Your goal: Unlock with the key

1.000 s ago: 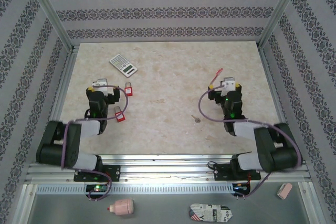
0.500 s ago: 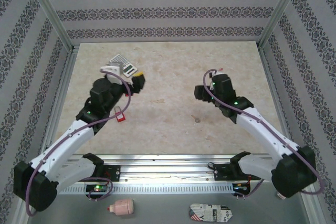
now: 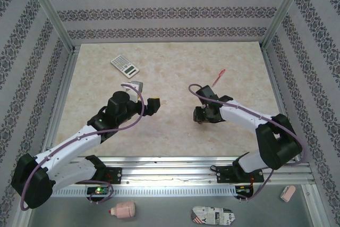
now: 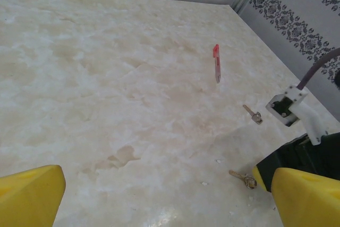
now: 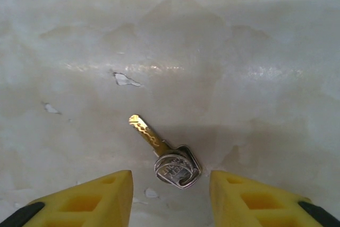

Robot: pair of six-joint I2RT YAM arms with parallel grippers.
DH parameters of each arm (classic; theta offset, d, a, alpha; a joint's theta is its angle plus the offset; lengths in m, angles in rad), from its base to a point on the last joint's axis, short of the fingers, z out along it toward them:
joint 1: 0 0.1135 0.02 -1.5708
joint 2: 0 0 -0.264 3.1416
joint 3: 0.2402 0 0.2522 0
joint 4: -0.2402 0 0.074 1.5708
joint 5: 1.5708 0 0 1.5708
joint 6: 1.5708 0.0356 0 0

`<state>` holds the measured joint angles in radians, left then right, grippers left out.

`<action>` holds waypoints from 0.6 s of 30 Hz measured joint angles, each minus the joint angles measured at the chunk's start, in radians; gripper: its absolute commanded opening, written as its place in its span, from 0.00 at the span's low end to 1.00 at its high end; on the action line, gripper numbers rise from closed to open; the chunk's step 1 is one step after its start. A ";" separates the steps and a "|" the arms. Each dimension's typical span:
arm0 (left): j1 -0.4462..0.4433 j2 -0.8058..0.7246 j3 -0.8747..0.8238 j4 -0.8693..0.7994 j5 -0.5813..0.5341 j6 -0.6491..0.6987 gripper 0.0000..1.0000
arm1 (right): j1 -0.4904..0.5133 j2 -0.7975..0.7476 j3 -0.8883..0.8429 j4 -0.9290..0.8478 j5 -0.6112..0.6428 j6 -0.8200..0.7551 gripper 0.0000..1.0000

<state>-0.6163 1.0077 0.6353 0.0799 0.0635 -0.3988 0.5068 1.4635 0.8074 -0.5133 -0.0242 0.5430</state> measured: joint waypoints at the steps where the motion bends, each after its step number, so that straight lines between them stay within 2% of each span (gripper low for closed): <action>1: 0.000 -0.006 -0.001 0.000 0.000 0.000 1.00 | 0.000 0.006 -0.001 0.001 0.000 -0.001 0.41; 6: 0.000 -0.026 -0.004 0.000 0.000 0.000 1.00 | 0.000 0.037 -0.001 0.008 0.000 -0.019 0.33; 18: 0.000 -0.026 -0.025 0.000 -0.008 0.000 1.00 | 0.000 0.039 -0.032 0.035 -0.011 -0.026 0.28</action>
<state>-0.6163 0.9817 0.6106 0.0803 0.0559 -0.3985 0.5068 1.5024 0.7757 -0.4778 -0.0357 0.5171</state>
